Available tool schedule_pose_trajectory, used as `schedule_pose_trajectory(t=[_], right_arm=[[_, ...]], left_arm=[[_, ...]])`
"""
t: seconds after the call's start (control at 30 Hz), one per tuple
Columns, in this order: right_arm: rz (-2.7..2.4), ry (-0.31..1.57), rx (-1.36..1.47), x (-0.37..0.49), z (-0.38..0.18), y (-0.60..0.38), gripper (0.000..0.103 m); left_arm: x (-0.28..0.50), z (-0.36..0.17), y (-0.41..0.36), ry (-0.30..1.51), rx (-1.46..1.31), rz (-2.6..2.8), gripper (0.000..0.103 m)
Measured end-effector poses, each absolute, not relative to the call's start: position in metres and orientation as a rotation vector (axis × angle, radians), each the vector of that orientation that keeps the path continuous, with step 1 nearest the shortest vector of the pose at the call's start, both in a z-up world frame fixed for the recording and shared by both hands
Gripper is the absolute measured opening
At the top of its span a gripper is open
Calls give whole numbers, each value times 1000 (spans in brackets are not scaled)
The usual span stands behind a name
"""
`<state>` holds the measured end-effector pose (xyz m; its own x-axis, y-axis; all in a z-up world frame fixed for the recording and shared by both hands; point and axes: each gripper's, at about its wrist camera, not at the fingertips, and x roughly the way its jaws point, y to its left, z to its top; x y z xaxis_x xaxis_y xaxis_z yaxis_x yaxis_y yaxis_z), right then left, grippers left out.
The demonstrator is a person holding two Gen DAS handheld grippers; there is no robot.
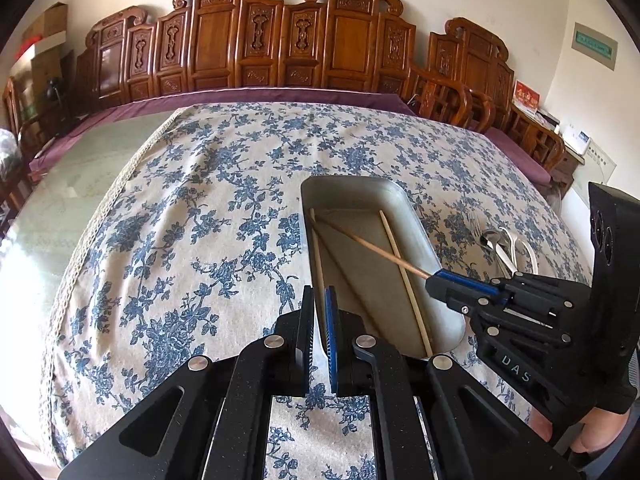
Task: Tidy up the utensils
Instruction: 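Lower the chopstick into the tray and open the right tool, then move both open tools back toward the forks and spoons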
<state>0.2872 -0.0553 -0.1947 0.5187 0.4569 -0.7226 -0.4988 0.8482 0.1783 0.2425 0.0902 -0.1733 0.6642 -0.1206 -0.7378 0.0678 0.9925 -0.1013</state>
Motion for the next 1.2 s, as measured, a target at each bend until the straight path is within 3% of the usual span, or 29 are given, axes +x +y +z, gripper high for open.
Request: schedule_pose_trajectory(t=[0.07,0.33,0.73,1.2], right_arm=[[588,849,-45,287,-193,-57,19],[591,793,-28,283,-172,-85,19],[409,733,-59,276,-144,-204,19],[263,780,23,303,-197,-284,21]], left_arm=[[243,-172,89,834,-66,-108,4],[242,-170,79,829,-64,-125,4],[238,-169,20,792,-29,-214,8],[237,-184,-37,805,62,-280,11]])
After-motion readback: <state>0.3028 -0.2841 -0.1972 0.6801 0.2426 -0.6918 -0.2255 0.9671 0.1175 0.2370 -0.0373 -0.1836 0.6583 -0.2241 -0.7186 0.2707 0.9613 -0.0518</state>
